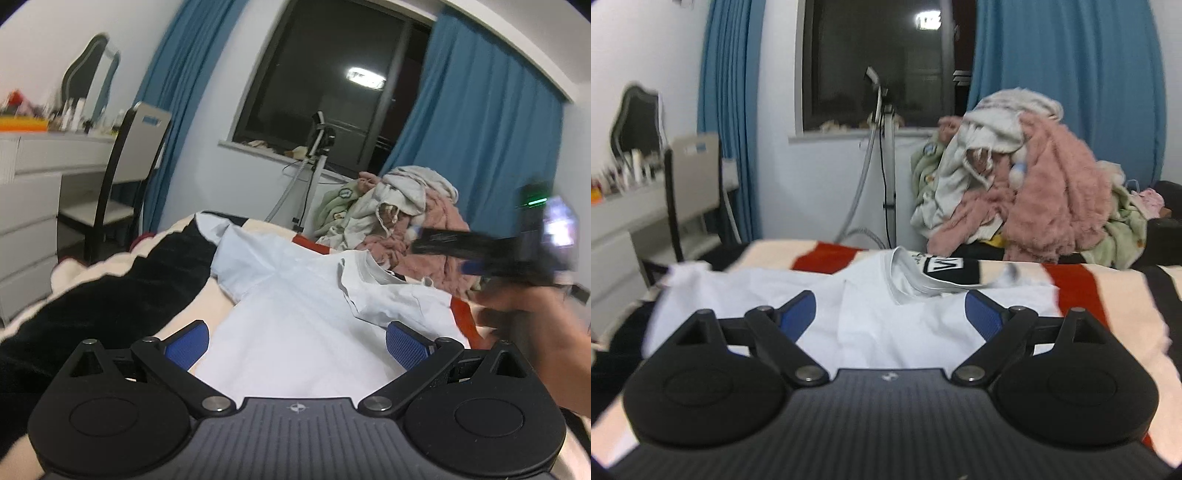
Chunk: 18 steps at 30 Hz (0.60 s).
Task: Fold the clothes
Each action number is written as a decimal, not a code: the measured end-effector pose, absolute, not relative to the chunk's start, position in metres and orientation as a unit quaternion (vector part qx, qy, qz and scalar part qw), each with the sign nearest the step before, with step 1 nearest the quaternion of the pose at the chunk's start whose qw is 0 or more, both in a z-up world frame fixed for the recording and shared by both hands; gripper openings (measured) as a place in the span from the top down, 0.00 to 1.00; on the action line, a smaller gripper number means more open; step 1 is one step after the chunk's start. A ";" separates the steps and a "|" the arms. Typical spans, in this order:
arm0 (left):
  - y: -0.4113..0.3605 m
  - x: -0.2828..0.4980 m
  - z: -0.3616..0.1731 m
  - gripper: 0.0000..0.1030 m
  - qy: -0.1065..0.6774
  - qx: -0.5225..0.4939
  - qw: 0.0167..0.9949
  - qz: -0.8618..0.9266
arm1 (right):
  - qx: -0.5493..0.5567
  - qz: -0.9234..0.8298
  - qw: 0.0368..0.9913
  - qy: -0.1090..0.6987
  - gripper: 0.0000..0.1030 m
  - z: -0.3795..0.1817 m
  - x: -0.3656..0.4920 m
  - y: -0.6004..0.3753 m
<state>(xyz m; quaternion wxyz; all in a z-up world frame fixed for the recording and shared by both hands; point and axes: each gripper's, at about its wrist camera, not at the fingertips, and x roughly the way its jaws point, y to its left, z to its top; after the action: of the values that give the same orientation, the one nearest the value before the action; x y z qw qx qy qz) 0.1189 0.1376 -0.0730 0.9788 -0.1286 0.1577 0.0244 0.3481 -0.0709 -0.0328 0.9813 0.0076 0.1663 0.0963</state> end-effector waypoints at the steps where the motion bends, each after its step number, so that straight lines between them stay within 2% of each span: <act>1: 0.135 0.116 -0.071 0.00 0.155 -0.122 0.980 0.021 | 0.012 0.098 0.981 0.164 0.14 -0.027 0.325 -0.079; 6: 0.121 0.096 -0.057 0.00 0.137 -0.108 0.985 0.004 | 0.052 0.098 0.982 0.156 0.14 -0.012 0.201 -0.118; 11: 0.106 0.068 -0.044 0.00 0.143 -0.092 0.985 0.002 | 0.049 0.079 0.983 0.156 0.13 -0.019 0.099 -0.136; 18: 0.080 0.013 -0.029 0.00 0.167 -0.076 0.983 -0.011 | 0.071 0.056 0.984 0.153 0.13 -0.024 0.032 -0.154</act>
<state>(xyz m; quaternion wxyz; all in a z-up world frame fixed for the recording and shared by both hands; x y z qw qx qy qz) 0.0132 0.0802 -0.0291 0.9829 -0.0757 0.1674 -0.0106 0.0316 -0.1540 -0.0238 0.9841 0.0713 0.1530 0.0557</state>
